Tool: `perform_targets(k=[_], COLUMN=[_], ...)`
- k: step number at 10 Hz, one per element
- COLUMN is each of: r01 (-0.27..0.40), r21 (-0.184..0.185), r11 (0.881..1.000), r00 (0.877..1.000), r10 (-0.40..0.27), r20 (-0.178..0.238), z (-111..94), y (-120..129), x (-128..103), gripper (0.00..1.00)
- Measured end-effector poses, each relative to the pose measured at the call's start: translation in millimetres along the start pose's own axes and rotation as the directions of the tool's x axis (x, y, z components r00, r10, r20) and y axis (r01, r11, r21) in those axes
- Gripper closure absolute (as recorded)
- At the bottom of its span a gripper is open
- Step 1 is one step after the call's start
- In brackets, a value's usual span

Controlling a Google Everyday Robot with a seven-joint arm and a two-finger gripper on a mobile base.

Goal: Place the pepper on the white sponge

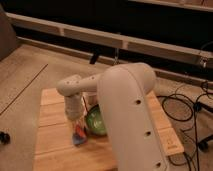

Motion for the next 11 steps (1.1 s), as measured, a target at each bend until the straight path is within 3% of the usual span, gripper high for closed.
perform_targets(k=[2,8,11], r01=[0.029,0.011,-0.004], r21=[-0.010,0.078,0.076], r11=[1.000,0.997,0.997], r00=[0.999,0.999,0.999], r10=[-0.029,-0.009,0.007], r20=[-0.023,-0.033,-0.040], z=[0.4,-30.1,-29.9], y=[8.4,2.6,4.0], x=[-8.9,9.6,14.8], gripper=[0.79,0.24,0.20])
